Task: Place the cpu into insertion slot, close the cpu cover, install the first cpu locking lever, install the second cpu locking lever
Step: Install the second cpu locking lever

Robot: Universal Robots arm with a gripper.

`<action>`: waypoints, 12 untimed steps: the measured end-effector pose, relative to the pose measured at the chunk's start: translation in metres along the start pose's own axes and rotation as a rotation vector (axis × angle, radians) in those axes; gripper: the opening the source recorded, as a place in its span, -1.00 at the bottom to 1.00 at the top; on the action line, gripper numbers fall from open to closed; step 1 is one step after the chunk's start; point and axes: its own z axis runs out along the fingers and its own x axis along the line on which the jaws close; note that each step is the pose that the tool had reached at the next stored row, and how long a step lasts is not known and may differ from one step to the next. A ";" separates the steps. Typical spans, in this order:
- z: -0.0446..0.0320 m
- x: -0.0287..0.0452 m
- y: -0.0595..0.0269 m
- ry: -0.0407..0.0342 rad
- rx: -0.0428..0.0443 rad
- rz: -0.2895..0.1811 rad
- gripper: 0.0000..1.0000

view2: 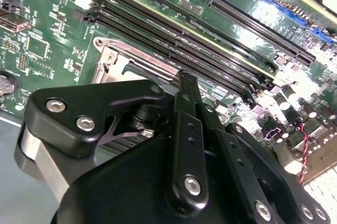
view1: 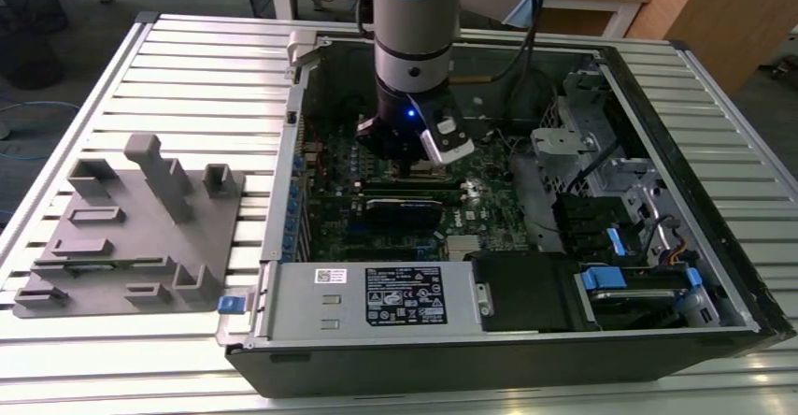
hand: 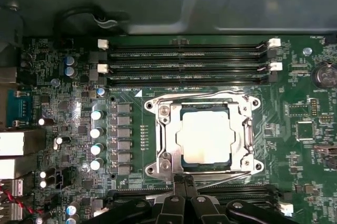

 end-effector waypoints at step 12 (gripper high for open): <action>0.0032 0.0077 -0.0006 0.0000 0.0004 0.000 -0.79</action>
